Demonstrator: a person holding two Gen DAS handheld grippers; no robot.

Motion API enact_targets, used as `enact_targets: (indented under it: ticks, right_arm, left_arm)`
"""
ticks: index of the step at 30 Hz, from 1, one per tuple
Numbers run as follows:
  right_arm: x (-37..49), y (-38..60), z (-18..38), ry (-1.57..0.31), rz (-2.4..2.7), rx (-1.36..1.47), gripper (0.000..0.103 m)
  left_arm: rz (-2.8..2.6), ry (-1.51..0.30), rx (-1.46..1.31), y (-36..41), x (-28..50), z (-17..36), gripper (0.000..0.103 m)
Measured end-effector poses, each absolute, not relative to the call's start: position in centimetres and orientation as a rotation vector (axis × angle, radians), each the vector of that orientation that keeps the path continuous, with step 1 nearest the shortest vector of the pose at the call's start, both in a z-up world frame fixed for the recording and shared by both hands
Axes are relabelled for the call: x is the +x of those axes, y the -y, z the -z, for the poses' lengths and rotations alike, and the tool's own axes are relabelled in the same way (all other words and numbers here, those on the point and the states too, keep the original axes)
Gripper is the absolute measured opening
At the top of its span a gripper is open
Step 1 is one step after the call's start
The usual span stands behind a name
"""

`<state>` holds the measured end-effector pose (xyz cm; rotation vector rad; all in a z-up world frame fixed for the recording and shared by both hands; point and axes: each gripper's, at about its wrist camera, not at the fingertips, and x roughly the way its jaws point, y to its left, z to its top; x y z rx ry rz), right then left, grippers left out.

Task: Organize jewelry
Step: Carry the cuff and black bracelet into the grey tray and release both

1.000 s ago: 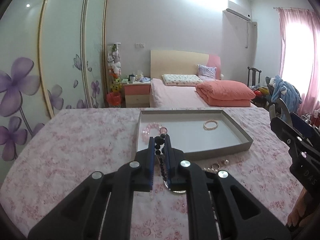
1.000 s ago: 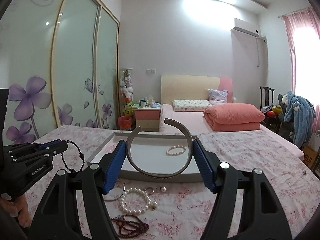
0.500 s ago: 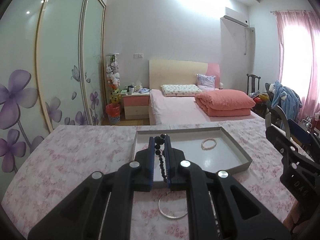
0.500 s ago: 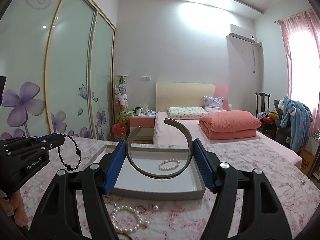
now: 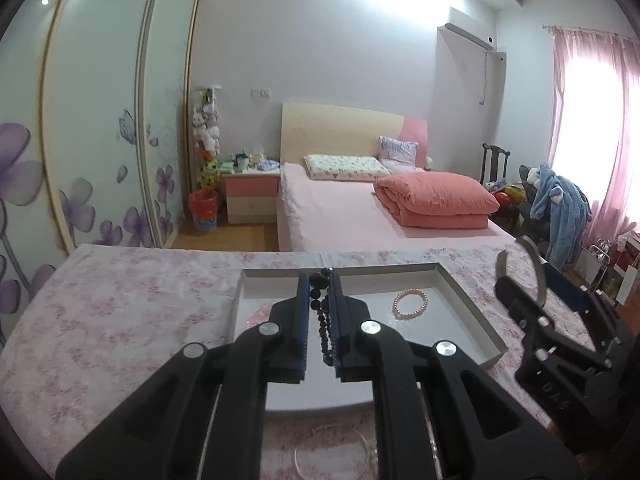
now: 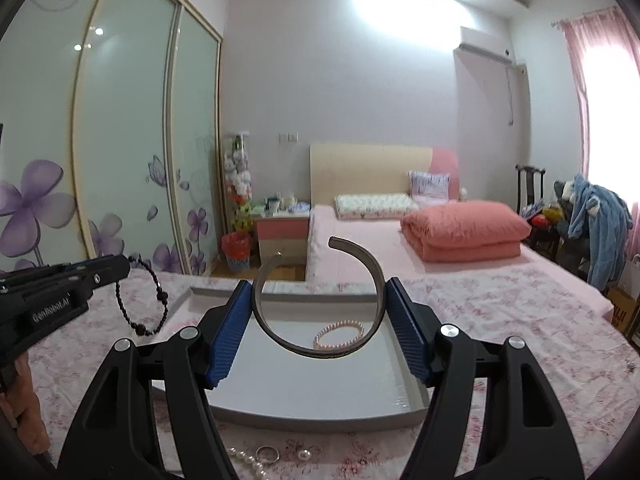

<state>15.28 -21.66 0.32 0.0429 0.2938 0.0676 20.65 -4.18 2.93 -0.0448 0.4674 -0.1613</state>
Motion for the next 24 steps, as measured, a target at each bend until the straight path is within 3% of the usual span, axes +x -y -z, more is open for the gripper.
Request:
enact_targets:
  ticks: [16,18,20,24]
  right_arm:
    - [24.2,20.3,4.4,-0.600,-0.103,0.056,0.068]
    - [24.7,20.1,4.7,-0.625,-0.109,0.062,0.069]
    - [24.7,20.1,4.7,-0.631,-0.112,0.069,0.077]
    - [23.9,20.7,4.1,-0.595,-0.100,0.070,0.078]
  left_arm:
    - [0.178,-0.628,-0.071,4.5,28.8,2.5,0.011]
    - [0.178,-0.638,-0.090,4.3,29.2,2.8,0.016]
    - [0.174,-0.646,-0.107,3.9,29.4,3.0,0.023]
    - [0.136,-0.657,-0.153,2.1,29.3,3.2,0.024]
